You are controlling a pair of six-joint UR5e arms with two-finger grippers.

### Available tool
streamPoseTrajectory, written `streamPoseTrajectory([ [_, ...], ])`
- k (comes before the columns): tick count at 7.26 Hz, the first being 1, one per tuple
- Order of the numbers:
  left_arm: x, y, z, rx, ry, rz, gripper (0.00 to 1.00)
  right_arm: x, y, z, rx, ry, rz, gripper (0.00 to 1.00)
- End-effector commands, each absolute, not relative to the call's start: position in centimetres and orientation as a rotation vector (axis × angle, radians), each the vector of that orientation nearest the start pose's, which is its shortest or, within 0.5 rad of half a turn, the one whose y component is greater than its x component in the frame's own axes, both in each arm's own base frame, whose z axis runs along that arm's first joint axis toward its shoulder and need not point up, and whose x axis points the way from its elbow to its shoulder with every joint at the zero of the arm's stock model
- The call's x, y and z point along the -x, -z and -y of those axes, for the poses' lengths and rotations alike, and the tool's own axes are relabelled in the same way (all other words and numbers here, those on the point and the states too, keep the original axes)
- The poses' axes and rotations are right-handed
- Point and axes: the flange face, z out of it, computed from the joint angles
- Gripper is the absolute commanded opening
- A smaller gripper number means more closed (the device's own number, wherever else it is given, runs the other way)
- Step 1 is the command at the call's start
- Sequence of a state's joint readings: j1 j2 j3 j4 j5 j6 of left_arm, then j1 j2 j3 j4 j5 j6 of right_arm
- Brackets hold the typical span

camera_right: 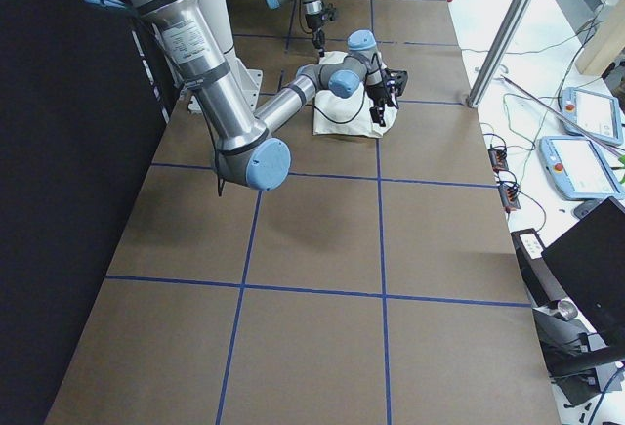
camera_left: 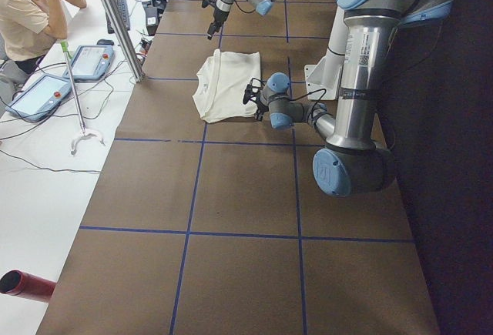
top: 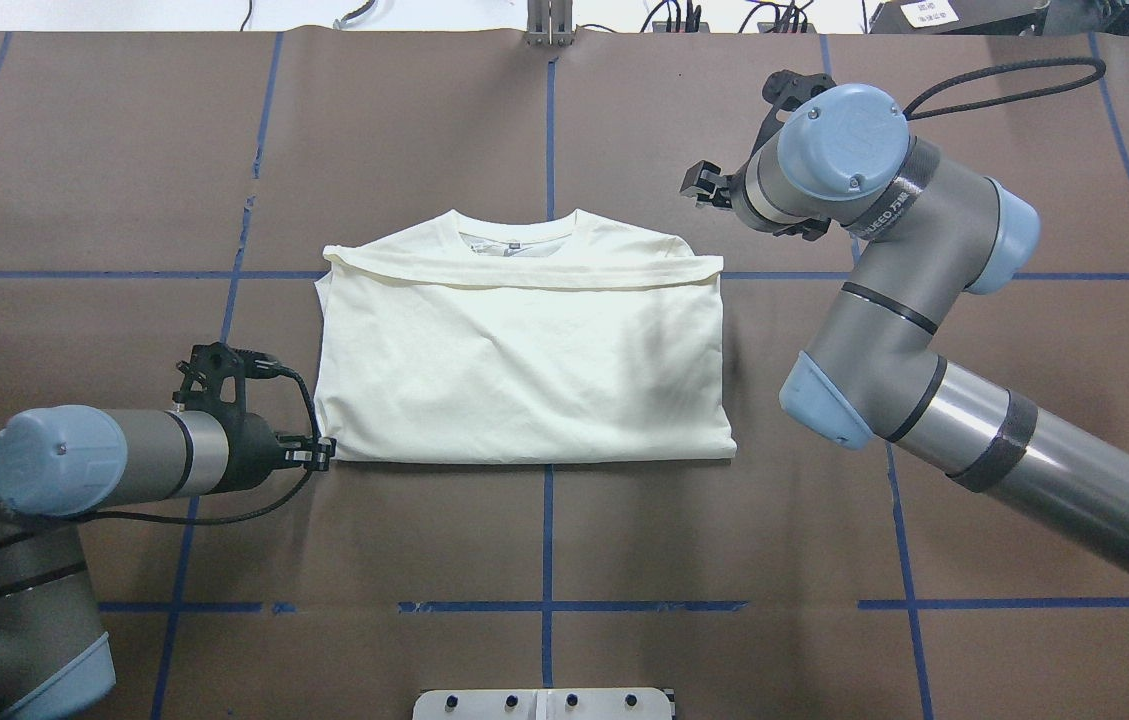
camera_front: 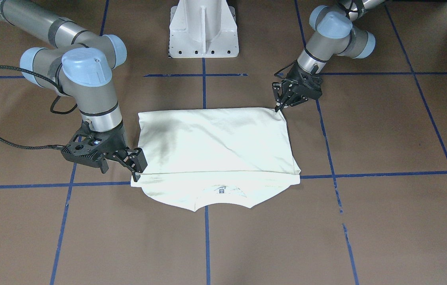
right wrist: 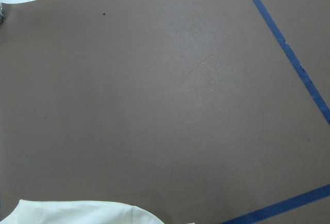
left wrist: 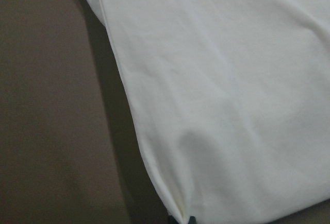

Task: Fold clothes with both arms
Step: 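Grasp the near corner with the left gripper and swing it away, rotating the shirt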

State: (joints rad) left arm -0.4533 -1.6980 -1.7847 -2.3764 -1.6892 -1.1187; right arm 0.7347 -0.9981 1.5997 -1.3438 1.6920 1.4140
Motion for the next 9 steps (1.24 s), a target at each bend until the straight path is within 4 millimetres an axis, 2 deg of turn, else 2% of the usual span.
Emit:
streamPoseTrajectory([
  [1, -39.9, -42.7, 42.3, -0.560, -0.131, -0.942, 0.00, 43.4, -29.0, 55.6, -0.257, -0.494, 0.806, 1.00],
  [2, -38.2, -42.9, 47.1, -0.621, -0.118, -0.890, 0.00, 43.4, -29.1, 55.5, -0.257, -0.492, 0.804, 1.00],
  [3, -39.2, -42.2, 53.9, -0.660, -0.103, -0.837, 0.00, 43.4, -29.2, 55.6, -0.257, -0.489, 0.801, 1.00],
  [4, -41.0, -41.9, 60.6, -0.659, -0.073, -0.782, 0.00, 43.4, -29.1, 55.6, -0.258, -0.488, 0.802, 1.00],
  [5, -42.7, -40.8, 66.7, -0.656, -0.067, -0.724, 0.00, 43.4, -29.1, 55.6, -0.257, -0.491, 0.803, 1.00],
  [6, -43.6, -39.1, 71.0, -0.660, -0.038, -0.680, 0.00, 43.4, -28.8, 55.6, -0.256, -0.494, 0.808, 1.00],
  [7, -43.7, -38.9, 72.3, -0.678, -0.023, -0.639, 0.00, 43.3, -28.6, 55.6, -0.257, -0.493, 0.811, 1.00],
  [8, -42.8, -39.0, 72.7, -0.695, -0.034, -0.635, 0.20, 43.4, -28.6, 55.5, -0.257, -0.493, 0.813, 1.00],
  [9, -42.3, -38.8, 72.4, -0.735, -0.083, -0.646, 0.99, 43.7, -28.4, 55.5, -0.252, -0.500, 0.816, 1.00],
])
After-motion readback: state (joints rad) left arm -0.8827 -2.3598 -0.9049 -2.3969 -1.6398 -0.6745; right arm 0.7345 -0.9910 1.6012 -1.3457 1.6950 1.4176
